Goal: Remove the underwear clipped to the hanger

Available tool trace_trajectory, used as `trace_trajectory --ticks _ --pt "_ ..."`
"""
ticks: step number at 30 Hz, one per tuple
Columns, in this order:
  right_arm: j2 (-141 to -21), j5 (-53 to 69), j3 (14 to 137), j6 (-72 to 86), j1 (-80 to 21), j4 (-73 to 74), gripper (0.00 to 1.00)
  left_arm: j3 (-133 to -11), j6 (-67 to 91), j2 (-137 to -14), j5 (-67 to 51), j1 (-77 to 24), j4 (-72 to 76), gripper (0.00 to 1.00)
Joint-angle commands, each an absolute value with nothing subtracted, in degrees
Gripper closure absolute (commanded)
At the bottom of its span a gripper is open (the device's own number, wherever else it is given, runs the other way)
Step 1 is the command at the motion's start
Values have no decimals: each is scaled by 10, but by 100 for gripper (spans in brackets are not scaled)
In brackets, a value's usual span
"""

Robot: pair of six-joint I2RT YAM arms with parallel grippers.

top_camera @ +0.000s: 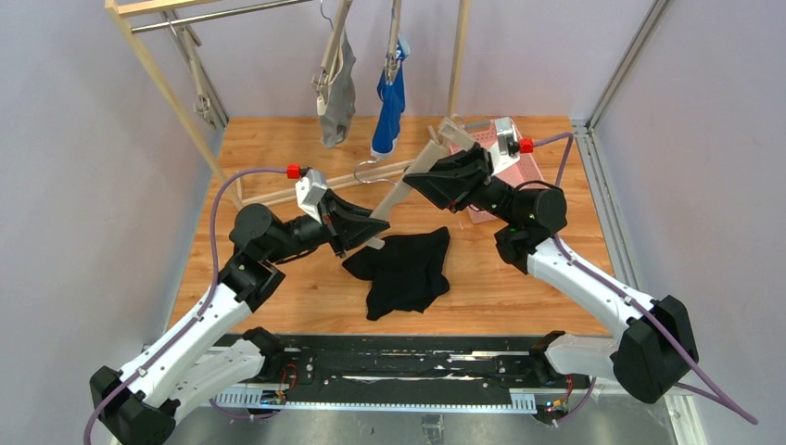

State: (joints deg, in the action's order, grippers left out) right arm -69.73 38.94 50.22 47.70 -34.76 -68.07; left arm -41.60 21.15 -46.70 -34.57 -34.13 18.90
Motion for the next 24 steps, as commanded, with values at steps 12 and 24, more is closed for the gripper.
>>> trace_trajectory --ticks 12,24 --pt "-627 340 484 346 -349 -535 21 -574 115 -377 -136 -339 -124 100" --pt "-524 232 472 189 -359 -227 21 -764 74 -312 290 -339 -393 100"
